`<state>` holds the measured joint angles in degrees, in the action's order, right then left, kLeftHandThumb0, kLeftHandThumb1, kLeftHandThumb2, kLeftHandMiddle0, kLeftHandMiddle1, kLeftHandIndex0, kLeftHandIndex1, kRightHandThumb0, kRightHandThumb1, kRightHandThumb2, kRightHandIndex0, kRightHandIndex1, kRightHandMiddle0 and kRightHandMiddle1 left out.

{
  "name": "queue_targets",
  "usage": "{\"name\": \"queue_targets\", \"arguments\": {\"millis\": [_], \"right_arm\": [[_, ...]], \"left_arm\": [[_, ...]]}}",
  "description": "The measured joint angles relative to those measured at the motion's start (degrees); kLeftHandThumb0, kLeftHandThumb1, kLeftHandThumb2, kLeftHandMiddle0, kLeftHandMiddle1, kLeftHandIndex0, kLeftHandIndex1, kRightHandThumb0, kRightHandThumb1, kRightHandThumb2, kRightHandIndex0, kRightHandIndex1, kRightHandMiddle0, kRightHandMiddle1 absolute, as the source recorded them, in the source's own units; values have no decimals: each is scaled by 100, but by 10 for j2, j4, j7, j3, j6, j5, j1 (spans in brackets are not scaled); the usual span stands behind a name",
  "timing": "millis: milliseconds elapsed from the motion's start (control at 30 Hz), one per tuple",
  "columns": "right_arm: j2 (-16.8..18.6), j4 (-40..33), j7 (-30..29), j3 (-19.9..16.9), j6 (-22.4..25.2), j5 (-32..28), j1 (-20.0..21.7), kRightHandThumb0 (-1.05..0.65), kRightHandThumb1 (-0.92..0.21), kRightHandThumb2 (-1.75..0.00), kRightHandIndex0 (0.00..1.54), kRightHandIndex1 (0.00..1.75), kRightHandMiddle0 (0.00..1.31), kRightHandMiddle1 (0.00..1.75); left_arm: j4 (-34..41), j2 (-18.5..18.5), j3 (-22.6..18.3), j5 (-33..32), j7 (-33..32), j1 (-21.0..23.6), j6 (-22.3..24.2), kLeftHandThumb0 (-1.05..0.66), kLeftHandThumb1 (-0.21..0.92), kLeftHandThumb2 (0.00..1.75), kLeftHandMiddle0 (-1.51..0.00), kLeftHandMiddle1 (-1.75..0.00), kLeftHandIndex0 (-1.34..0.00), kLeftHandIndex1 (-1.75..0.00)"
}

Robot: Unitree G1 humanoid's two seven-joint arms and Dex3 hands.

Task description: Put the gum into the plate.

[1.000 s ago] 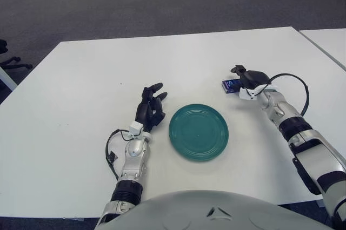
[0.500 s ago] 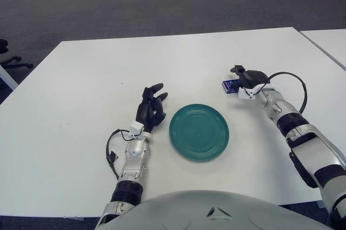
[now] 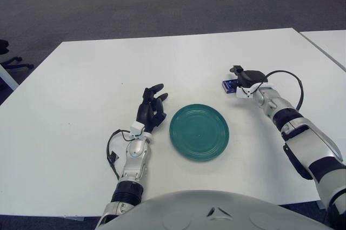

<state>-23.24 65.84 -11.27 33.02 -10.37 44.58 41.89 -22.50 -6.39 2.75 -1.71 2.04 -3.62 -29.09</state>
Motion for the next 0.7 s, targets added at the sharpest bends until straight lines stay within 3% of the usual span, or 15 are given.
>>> {"name": "queue_targets", "arguments": {"millis": [267, 700], "right_arm": [[-3, 18, 29, 29, -4, 1, 17, -63, -92, -43, 49, 5, 0, 43], [-43, -24, 95, 41, -43, -2, 12, -67, -92, -42, 46, 3, 0, 42]], "left_arm": [[13, 0, 11, 2, -18, -13, -3, -84, 92, 84, -33, -60, -5, -99], [26, 0, 30, 6, -51, -25, -4, -83, 92, 83, -33, -59, -5, -99]]}}
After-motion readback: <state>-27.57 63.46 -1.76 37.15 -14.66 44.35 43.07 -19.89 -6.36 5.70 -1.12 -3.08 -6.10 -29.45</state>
